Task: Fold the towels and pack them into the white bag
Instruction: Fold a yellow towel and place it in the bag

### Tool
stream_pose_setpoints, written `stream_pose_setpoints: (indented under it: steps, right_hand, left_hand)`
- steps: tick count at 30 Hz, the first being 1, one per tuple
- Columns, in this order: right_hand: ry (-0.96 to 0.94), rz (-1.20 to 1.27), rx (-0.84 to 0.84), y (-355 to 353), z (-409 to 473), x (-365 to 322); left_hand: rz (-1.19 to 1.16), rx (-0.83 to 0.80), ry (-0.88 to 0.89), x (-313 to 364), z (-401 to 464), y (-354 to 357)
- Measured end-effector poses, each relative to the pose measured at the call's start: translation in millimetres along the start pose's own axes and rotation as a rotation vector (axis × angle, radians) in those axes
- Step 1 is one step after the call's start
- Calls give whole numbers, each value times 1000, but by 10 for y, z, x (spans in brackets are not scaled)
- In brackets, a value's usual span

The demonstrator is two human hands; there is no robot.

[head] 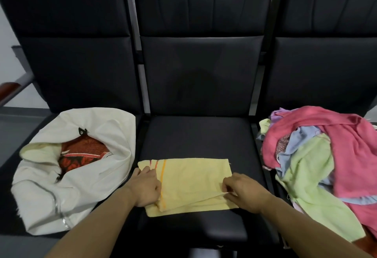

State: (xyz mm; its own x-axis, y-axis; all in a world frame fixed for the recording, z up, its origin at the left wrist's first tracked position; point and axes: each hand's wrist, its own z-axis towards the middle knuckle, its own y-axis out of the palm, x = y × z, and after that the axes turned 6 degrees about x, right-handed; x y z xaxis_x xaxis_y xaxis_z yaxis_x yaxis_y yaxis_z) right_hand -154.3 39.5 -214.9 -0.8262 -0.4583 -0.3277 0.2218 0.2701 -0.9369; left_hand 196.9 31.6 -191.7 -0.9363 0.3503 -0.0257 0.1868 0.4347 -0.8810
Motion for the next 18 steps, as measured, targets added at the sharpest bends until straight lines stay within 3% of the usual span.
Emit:
stream_pose_setpoints:
  steps: [4, 8, 10, 14, 18]
  right_hand:
    - [-11, -151, 100, -192, -94, 12]
    - [154, -312, 141, -201, -204, 19]
    - [222, -371, 173, -178, -249, -28]
    - [171, -402, 112, -132, -354, -5]
    - [114, -375, -10, -55, -518, 275]
  left_hand:
    - [-86, 8, -41, -121, -144, -32]
    - [-181, -165, -146, -29, -292, -43]
    - [-211, -176, -163, 12, -315, 31]
    - [-169, -126, -194, 40, -333, 142]
    - [-139, 106, -209, 94, -274, 186]
